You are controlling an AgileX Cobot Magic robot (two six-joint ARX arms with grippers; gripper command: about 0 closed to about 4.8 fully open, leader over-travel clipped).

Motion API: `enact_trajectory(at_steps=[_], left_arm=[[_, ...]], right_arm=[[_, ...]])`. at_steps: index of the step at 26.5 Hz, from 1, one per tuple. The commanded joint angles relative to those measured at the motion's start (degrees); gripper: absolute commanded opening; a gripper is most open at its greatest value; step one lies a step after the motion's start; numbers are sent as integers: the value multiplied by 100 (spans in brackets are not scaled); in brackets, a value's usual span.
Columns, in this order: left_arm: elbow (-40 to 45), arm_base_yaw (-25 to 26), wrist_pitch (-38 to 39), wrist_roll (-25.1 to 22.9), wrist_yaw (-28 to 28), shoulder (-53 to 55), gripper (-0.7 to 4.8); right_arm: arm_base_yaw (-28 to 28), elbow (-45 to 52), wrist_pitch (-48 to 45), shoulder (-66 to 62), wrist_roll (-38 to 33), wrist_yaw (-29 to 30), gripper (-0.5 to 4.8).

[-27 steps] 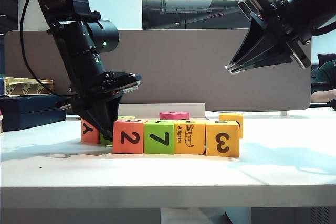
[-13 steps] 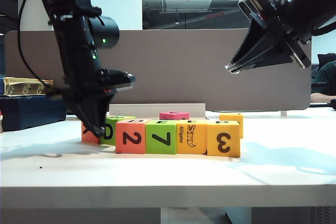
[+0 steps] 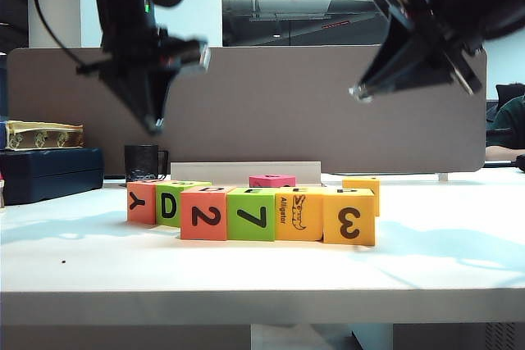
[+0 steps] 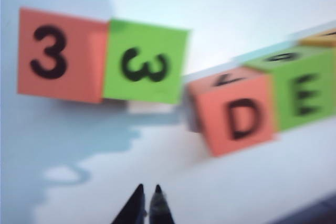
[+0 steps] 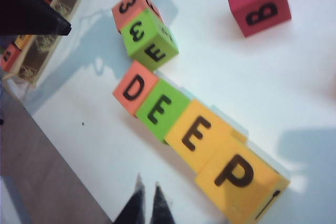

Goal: Select the appropriate blocks from the scattered letter blocks on the table and arrange them in a row to spell out "DEEP".

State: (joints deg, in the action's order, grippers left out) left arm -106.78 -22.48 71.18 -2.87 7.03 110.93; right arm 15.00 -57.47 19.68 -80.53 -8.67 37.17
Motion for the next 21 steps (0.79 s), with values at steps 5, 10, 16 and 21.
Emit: enact_trajectory(at_steps=[5,10,16,21], left_arm=[[-809,-140,376,-24,793,-168,16],[-1198,-297,857,-188,844,-487,17],[-1213,-291,772,-334,820,-649,17],[-1211,-286,667,-332,824,-643,17]], right_arm=[[-2,-756,881,35,466,2,22],[-2,-1224,1626,50,741,-2,22],[-2,-1320,1738,50,748,-15,22],[-2,-1318,1788,52,745,-2,22]])
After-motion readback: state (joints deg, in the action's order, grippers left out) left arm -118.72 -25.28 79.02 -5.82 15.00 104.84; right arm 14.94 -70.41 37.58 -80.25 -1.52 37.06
